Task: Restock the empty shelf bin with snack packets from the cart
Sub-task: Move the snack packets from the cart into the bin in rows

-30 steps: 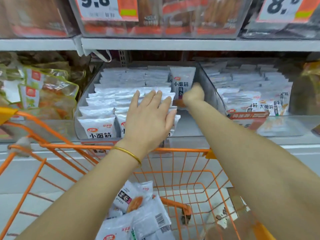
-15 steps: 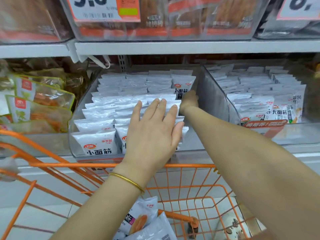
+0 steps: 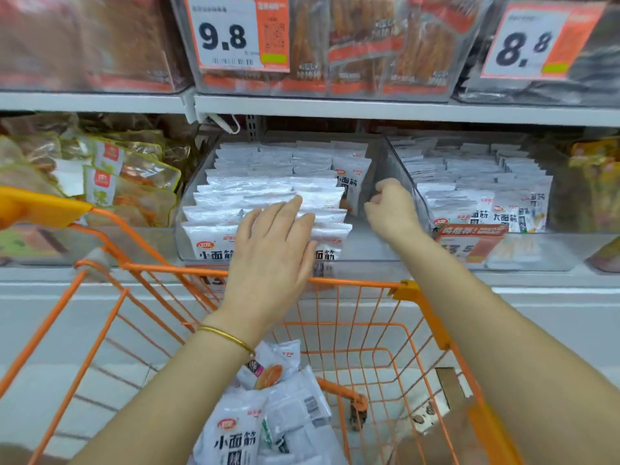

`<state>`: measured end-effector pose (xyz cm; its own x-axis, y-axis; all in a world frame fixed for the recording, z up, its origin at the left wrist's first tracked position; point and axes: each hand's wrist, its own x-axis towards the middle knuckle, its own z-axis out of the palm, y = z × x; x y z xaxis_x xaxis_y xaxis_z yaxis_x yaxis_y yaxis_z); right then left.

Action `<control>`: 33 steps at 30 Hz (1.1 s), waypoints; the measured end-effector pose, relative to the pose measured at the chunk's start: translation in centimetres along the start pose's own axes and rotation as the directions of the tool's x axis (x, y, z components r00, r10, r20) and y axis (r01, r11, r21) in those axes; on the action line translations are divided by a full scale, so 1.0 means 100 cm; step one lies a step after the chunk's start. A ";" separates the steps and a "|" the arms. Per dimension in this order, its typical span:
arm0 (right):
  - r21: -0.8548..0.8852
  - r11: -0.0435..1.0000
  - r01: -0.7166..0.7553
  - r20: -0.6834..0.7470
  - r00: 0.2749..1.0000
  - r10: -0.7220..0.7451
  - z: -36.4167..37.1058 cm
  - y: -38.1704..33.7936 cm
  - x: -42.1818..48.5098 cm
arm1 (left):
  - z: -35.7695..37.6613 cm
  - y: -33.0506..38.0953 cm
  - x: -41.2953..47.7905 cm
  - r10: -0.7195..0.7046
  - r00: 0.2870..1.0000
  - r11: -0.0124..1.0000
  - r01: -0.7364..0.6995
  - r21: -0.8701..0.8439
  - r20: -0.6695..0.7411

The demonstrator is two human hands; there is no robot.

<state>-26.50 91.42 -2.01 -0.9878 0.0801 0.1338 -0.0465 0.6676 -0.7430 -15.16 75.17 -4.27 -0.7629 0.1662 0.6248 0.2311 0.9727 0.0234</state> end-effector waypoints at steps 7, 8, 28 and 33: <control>-0.030 0.945 0.327 0.536 0.803 -0.261 0.009 0.000 -0.129 | -0.018 -0.012 -0.047 -0.016 0.993 0.999 0.021 -0.038 0.118; -0.139 0.910 0.391 0.670 0.714 -0.205 0.022 0.005 -0.141 | -0.019 -0.015 -0.049 0.010 0.986 0.996 0.005 -0.094 0.168; -0.168 0.955 -0.244 0.823 0.498 0.272 0.053 0.032 -0.150 | -0.026 -0.004 -0.059 0.082 0.954 0.913 0.044 -0.405 0.288; -0.021 0.977 -0.214 0.714 0.680 0.164 -0.005 0.013 -0.139 | -0.028 0.006 -0.060 0.120 0.843 0.873 0.162 -0.460 0.524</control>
<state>-12.72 91.51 -4.54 -0.7859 -0.3648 -0.4993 0.1687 0.6503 -0.7407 -8.77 74.35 -5.80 -0.9321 0.3416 0.1206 0.3559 0.8014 0.4808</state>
